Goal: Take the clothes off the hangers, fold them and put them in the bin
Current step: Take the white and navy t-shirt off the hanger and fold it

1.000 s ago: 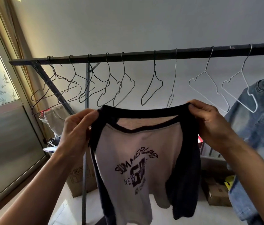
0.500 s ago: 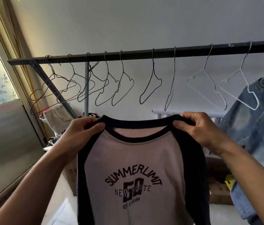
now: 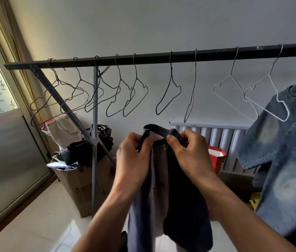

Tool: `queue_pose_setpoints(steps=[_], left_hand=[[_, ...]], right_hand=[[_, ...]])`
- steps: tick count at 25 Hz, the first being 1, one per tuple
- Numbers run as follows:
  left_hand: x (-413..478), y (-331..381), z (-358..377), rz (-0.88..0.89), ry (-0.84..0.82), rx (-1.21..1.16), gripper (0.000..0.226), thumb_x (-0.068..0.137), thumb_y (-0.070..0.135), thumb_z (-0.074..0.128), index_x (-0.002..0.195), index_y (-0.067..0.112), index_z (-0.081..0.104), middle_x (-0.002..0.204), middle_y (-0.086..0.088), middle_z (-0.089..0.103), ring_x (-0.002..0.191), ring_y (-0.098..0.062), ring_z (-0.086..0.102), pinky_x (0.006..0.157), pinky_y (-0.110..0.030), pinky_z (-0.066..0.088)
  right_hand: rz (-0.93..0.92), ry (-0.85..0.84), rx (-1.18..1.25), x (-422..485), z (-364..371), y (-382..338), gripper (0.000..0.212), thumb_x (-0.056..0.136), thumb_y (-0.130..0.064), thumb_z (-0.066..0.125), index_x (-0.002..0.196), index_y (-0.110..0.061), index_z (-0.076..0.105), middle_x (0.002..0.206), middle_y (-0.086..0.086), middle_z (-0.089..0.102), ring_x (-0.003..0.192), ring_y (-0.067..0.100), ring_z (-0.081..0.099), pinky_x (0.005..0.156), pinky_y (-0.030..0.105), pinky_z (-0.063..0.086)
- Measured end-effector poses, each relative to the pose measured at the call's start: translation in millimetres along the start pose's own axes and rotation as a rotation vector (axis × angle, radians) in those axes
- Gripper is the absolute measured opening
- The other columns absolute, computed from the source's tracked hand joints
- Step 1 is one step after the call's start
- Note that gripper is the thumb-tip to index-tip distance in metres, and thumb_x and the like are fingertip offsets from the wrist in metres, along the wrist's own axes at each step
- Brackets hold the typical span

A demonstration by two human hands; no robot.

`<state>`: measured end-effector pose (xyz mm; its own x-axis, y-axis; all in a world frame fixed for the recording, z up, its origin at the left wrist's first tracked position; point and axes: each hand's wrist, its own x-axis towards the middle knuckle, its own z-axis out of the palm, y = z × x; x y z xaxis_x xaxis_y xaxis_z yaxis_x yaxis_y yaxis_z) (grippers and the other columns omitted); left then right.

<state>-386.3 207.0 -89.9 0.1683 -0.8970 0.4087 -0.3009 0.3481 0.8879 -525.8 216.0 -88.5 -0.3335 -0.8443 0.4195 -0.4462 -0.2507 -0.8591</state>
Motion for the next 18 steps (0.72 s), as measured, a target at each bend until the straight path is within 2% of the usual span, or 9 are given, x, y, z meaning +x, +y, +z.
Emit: queue_pose_setpoints(steps=[3, 5, 7, 9, 11, 13, 14, 16, 18], left_hand=[[-7.1, 3.6, 12.9, -0.011, -0.047, -0.097, 0.016, 0.092, 0.029, 0.064, 0.080, 0.020, 0.061, 0.070, 0.002, 0.068, 0.063, -0.014, 0.060, 0.062, -0.034, 0.047], [-10.2, 4.8, 16.8, -0.006, -0.075, -0.095, 0.013, 0.094, 0.028, 0.060, 0.084, 0.020, 0.060, 0.073, 0.001, 0.068, 0.067, -0.017, 0.062, 0.064, -0.036, 0.048], [-12.5, 5.9, 17.4, -0.017, -0.099, -0.107, 0.017, 0.096, 0.033, 0.054, 0.086, 0.021, 0.059, 0.072, 0.003, 0.067, 0.067, -0.019, 0.062, 0.062, -0.037, 0.048], [-15.3, 11.4, 15.0, -0.071, -0.147, -0.235, 0.029, 0.098, 0.043, 0.045, 0.089, 0.021, 0.061, 0.070, 0.003, 0.064, 0.065, -0.019, 0.063, 0.057, -0.036, 0.050], [-19.3, 16.8, 11.2, -0.159, -0.250, -0.379, 0.049, 0.096, 0.056, 0.036, 0.100, 0.015, 0.063, 0.078, -0.003, 0.069, 0.068, -0.018, 0.068, 0.057, -0.034, 0.055], [-20.6, 22.4, 4.8, -0.220, -0.352, -0.482, 0.064, 0.085, 0.065, 0.035, 0.108, 0.012, 0.064, 0.086, -0.004, 0.073, 0.075, -0.019, 0.071, 0.062, -0.035, 0.058], [-20.9, 23.9, 1.3, -0.218, -0.378, -0.493, 0.064, 0.082, 0.064, 0.038, 0.107, 0.013, 0.065, 0.086, -0.004, 0.072, 0.074, -0.018, 0.071, 0.064, -0.034, 0.059], [-14.2, 22.0, -5.9, -0.071, -0.341, -0.315, 0.044, 0.089, 0.052, 0.050, 0.105, 0.016, 0.069, 0.091, -0.004, 0.065, 0.073, -0.010, 0.067, 0.065, -0.028, 0.057], [5.8, 18.1, -16.3, 0.256, -0.203, 0.086, 0.025, 0.089, 0.040, 0.064, 0.111, 0.028, 0.068, 0.109, 0.001, 0.055, 0.090, 0.000, 0.058, 0.080, -0.015, 0.048]], right_hand=[[0.015, -0.015, 0.068, -2.9, 10.0, -6.3, 0.025, 0.089, -0.030, 0.066, 0.075, -0.010, 0.059, 0.068, 0.000, 0.064, 0.062, 0.011, 0.059, 0.057, 0.024, 0.046], [0.015, -0.018, 0.072, -4.2, 14.0, -9.4, 0.025, 0.091, -0.030, 0.064, 0.075, -0.012, 0.058, 0.066, -0.003, 0.061, 0.059, 0.006, 0.056, 0.055, 0.020, 0.043], [0.011, -0.030, 0.058, -5.4, 15.8, -10.7, 0.027, 0.094, -0.033, 0.059, 0.077, -0.011, 0.060, 0.067, -0.002, 0.061, 0.060, 0.007, 0.056, 0.057, 0.023, 0.045], [0.016, -0.088, 0.076, -8.4, 14.5, -12.4, 0.036, 0.096, -0.042, 0.052, 0.081, -0.011, 0.062, 0.073, 0.002, 0.065, 0.069, 0.014, 0.063, 0.065, 0.033, 0.052], [0.027, -0.182, 0.083, -11.9, 11.1, -14.0, 0.037, 0.092, -0.052, 0.053, 0.085, -0.016, 0.062, 0.078, -0.001, 0.068, 0.074, 0.014, 0.067, 0.070, 0.036, 0.056], [0.014, -0.248, 0.094, -12.3, 6.8, -13.6, 0.025, 0.091, -0.043, 0.060, 0.093, -0.018, 0.062, 0.082, -0.004, 0.070, 0.076, 0.009, 0.069, 0.073, 0.035, 0.059], [0.009, -0.253, 0.113, -10.8, 4.3, -13.0, 0.016, 0.093, -0.034, 0.060, 0.096, -0.018, 0.064, 0.084, -0.003, 0.071, 0.078, 0.009, 0.070, 0.075, 0.037, 0.059], [0.018, -0.242, 0.143, -6.3, -2.6, -12.8, 0.013, 0.097, -0.022, 0.054, 0.098, -0.020, 0.067, 0.088, -0.001, 0.072, 0.082, 0.012, 0.069, 0.081, 0.039, 0.058], [0.035, -0.268, 0.168, -2.8, -9.9, -15.0, 0.018, 0.098, -0.019, 0.051, 0.097, -0.022, 0.068, 0.090, -0.002, 0.072, 0.083, 0.011, 0.067, 0.082, 0.033, 0.056]])
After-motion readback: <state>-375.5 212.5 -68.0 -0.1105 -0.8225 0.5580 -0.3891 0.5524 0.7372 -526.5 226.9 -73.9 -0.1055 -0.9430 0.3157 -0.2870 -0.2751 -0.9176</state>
